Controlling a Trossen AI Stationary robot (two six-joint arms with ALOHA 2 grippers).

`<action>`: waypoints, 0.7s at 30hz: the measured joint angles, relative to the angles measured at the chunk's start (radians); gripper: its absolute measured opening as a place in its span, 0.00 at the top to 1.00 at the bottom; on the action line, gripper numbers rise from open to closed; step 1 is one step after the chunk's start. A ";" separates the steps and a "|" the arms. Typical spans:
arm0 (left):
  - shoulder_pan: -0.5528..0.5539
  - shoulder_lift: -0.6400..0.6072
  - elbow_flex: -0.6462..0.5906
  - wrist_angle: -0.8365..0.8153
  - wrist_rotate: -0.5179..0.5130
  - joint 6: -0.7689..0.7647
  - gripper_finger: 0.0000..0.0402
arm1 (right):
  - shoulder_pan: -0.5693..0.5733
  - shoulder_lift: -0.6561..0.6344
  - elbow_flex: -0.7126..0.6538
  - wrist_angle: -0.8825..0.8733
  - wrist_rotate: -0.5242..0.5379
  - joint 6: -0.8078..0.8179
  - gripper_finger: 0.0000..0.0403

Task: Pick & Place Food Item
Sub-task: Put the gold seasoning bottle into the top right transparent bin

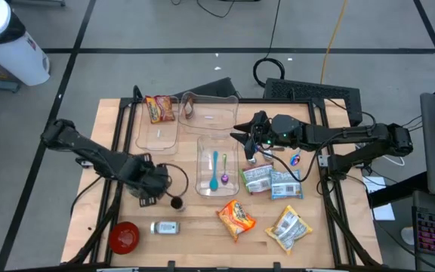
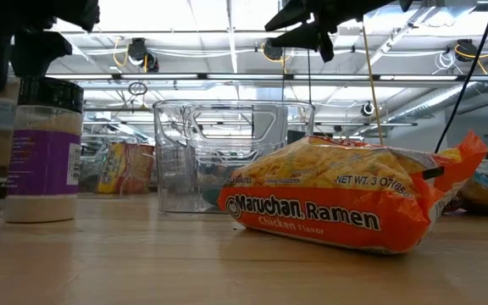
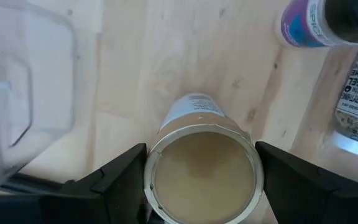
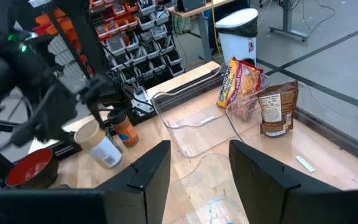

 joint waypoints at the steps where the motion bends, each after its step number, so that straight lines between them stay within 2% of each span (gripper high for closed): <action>1: 0.011 -0.023 0.000 -0.002 0.002 -0.005 0.31 | 0.000 0.000 0.000 0.002 0.000 0.000 0.62; 6: 0.074 -0.140 0.000 0.011 0.032 -0.028 0.31 | 0.000 0.000 0.000 0.075 -0.001 -0.005 0.62; 12: 0.170 -0.234 0.000 0.102 0.051 -0.020 0.31 | 0.026 0.000 0.000 0.254 -0.054 -0.102 0.61; 17: 0.260 -0.241 0.001 0.253 0.051 0.056 0.31 | 0.074 0.007 0.034 0.267 -0.055 -0.147 0.61; 21: 0.331 -0.194 0.016 0.344 0.052 0.143 0.31 | 0.128 0.064 0.105 0.231 -0.056 -0.180 0.61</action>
